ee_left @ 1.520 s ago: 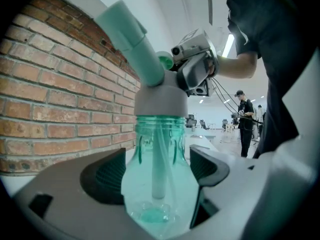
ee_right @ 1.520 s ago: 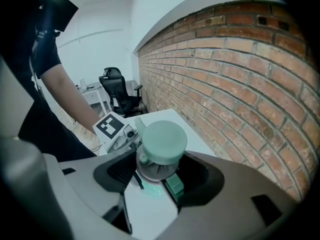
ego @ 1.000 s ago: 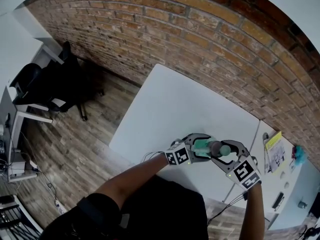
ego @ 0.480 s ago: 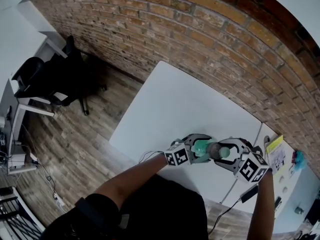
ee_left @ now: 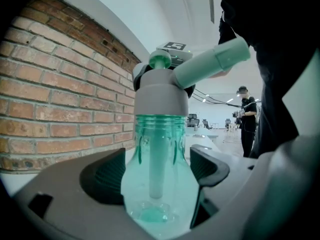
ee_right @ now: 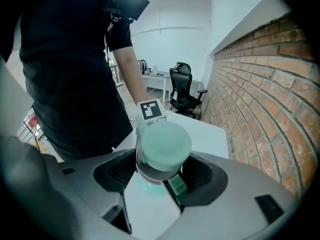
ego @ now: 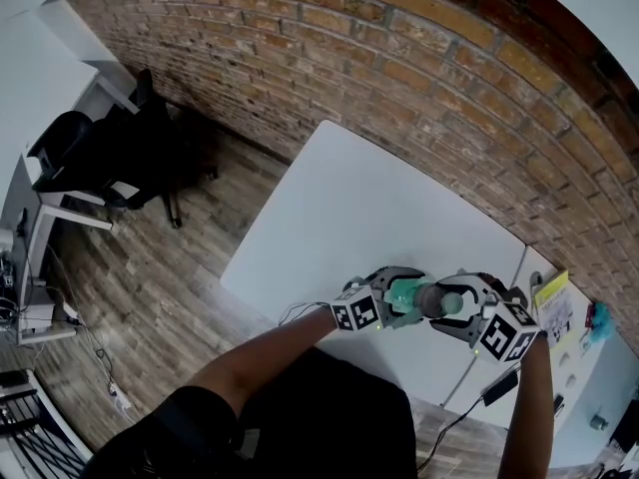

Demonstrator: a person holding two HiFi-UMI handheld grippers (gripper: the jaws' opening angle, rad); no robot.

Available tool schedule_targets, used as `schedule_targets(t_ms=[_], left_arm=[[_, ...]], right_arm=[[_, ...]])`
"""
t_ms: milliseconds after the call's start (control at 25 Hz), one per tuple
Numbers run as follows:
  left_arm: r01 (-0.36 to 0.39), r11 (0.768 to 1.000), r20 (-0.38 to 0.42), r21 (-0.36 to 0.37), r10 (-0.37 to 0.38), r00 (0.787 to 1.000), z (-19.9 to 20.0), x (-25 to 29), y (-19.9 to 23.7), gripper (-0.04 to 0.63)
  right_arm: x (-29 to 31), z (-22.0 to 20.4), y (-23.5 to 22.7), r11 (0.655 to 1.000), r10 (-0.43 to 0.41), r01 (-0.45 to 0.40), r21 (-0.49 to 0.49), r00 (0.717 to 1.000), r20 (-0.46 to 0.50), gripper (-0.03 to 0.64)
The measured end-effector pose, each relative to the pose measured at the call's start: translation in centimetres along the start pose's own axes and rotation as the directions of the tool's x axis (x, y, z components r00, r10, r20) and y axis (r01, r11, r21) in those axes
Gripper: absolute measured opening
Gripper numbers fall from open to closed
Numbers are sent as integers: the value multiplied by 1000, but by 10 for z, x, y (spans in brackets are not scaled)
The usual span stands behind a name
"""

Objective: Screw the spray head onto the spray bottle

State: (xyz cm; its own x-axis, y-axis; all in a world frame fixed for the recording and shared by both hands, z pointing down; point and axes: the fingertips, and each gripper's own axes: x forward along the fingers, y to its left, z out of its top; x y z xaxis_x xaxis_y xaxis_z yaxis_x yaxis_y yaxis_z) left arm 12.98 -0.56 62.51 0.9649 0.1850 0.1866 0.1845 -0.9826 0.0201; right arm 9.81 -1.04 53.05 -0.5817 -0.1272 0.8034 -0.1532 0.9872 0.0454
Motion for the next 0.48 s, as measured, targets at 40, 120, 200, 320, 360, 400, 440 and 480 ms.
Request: schedule_targets(t_ms=[40,120,200,320,360,400,440,480], left_arm=[[2,1000,-6,-2,-2,1000,0,0,0,399],[13,1000,-19,6,-13,1000,-1,-2,0,399],[28,999,-26,20,-27,999,-1,-3,0,399],[14,999,-16,33,-14,1000,3,-10,4,399],[6,999,-11,32,-5,1000,4,-13,5,399],[2,999,-7,32,-1,1000,5,-17,6,399],[3,999,-4,34,-3,1000,7,-20,6,399],[4,999,-1,37,-4,1000,9,-25,6,399]], right_arm=[[-1,3,0,1000,-4,4,7,1000,7,272],[-7,13,-3,999,-32,31,36,998,44,272],[-16,20,-7,994,-85,78,79,992,89,273],[-29,24,-7,980,-160,138,145,975,157,273],[-34,26,-6,974,-185,156,165,967,176,273],[-39,27,-4,967,-209,174,185,959,191,273],[-44,27,-2,959,-233,191,207,951,205,273],[-49,28,2,951,-258,208,230,941,217,273]])
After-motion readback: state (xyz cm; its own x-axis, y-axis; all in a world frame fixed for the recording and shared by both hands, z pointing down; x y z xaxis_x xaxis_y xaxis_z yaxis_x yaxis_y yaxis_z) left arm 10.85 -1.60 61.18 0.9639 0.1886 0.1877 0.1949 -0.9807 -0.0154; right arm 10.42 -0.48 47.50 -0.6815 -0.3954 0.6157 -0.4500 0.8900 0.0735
